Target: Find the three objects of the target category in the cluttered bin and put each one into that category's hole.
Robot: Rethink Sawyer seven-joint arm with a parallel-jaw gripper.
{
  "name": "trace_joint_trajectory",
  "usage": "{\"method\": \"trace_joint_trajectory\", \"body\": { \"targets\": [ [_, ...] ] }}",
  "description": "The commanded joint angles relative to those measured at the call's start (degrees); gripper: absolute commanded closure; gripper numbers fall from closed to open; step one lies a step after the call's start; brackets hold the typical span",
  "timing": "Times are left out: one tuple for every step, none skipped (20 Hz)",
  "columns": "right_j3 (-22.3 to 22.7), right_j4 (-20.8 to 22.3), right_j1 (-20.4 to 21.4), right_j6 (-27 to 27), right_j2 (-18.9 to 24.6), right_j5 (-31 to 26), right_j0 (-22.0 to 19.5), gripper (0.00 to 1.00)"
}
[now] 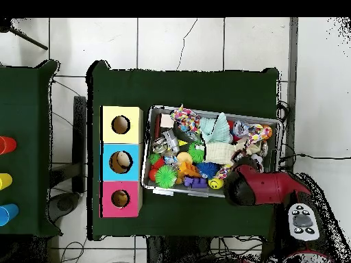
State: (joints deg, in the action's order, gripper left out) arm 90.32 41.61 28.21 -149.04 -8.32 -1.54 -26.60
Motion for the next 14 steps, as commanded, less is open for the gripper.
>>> {"method": "trace_joint_trajectory", "body": {
  "targets": [
    [3.0, 2.6, 2.7, 10.4, 7.2, -9.7, -3.1, 1.00],
    [3.0, 2.6, 3.1, 10.7, 7.6, -10.3, -3.2, 1.00],
    [3.0, 2.5, 3.4, 11.1, 8.0, -10.9, -3.4, 1.00],
    [2.6, 3.0, 3.5, 11.4, 8.0, -10.9, -3.2, 1.00],
    [2.8, 3.2, 3.7, 11.3, 8.6, -11.4, -3.6, 0.00],
    [3.0, 3.0, 3.9, 11.7, 9.4, -11.7, -4.3, 0.00],
    [3.3, 2.8, 4.1, 12.2, 10.3, -12.1, -5.1, 0.00],
    [3.5, 2.6, 4.3, 12.7, 11.2, -12.4, -5.8, 0.00],
    [3.5, 2.8, 4.4, 12.7, 11.2, -12.5, -5.8, 0.00],
    [3.8, 2.8, 4.6, 12.4, 11.5, -12.4, -6.1, 0.00],
    [4.0, 2.7, 4.7, 11.9, 11.5, -12.5, -6.2, 0.00],
    [4.6, 2.6, 5.0, 11.8, 12.0, -12.8, -6.7, 0.00],
    [4.9, 2.9, 5.2, 11.8, 12.2, -12.8, -6.7, 0.00],
    [5.3, 2.8, 5.6, 11.6, 12.9, -12.5, -7.0, 0.00]
  ]
}}
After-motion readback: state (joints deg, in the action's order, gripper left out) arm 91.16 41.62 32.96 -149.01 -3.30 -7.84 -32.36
